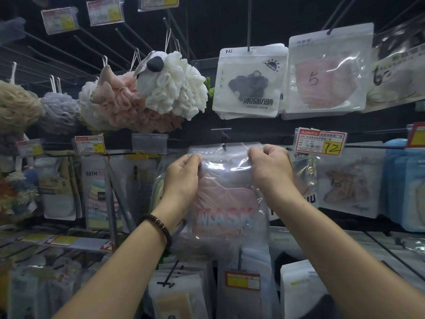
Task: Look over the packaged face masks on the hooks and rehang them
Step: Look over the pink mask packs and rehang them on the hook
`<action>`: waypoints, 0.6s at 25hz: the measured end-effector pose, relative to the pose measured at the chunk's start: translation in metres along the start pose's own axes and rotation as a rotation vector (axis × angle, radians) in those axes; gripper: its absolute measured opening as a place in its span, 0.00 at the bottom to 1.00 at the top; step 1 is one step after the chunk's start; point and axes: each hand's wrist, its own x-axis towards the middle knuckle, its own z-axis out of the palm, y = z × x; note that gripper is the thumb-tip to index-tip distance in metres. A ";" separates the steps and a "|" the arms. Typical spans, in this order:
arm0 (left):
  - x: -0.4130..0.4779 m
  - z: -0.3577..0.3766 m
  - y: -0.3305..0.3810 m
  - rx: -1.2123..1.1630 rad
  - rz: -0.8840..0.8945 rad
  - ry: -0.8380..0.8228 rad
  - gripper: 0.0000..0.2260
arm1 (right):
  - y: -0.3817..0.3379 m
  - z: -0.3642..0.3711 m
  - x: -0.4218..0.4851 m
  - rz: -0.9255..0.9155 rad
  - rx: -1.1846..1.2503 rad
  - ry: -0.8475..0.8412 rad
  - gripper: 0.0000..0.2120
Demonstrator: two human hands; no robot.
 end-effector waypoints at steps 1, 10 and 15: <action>0.001 0.000 0.000 -0.018 -0.022 -0.001 0.12 | 0.000 0.000 0.000 0.008 -0.008 0.001 0.08; 0.007 -0.001 -0.012 0.278 0.023 0.055 0.17 | 0.018 -0.011 0.002 -0.121 -0.283 0.084 0.13; 0.018 -0.005 -0.019 0.479 0.165 0.103 0.13 | 0.031 -0.015 0.002 -0.213 -0.357 0.116 0.11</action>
